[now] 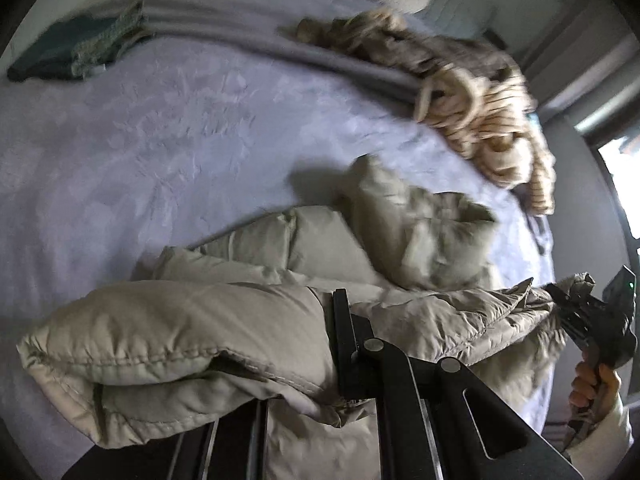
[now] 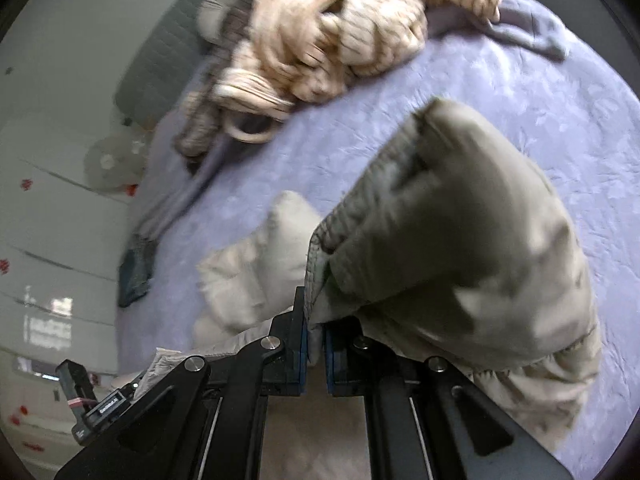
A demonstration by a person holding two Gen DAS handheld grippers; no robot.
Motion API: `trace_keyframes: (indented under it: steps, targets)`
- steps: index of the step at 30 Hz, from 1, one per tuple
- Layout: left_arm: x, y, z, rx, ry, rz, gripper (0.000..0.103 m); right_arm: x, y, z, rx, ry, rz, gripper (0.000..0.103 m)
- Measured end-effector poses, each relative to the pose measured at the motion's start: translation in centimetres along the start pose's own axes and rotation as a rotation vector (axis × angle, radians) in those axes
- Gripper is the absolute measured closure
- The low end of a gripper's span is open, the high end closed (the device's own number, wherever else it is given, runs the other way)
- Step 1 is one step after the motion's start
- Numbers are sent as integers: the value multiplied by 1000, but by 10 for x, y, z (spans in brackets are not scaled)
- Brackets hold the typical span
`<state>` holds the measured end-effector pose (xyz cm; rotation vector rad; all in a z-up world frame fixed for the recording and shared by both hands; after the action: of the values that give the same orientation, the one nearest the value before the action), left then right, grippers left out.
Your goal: Fold large clothes
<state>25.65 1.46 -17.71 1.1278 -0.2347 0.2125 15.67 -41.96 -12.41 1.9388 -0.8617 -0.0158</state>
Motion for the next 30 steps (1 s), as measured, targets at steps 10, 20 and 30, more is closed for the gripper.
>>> trace_keyframes:
  steps: [10, 20, 30]
  targets:
    - [3, -62, -8, 60, -2, 10, 90, -3, -66, 41, -37, -72, -28, 96]
    - [2, 15, 9, 144, -158, 233, 2, 4, -31, 24, -18, -12, -25, 47]
    - [-14, -11, 55, 10, -220, 160, 64, -41, -38, -23, 8, 255, -100, 84]
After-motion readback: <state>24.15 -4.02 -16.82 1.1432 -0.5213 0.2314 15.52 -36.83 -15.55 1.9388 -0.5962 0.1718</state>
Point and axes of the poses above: each gripper's, at about its wrist camera, not at the fingertips, and y roughly against the way its jaws point, z to its right, x to its top, the point moved 8 cm from there along -y, roughly the way its jaws point, and after that the axes turned 3 degrees about y, right-handed, at the moved point
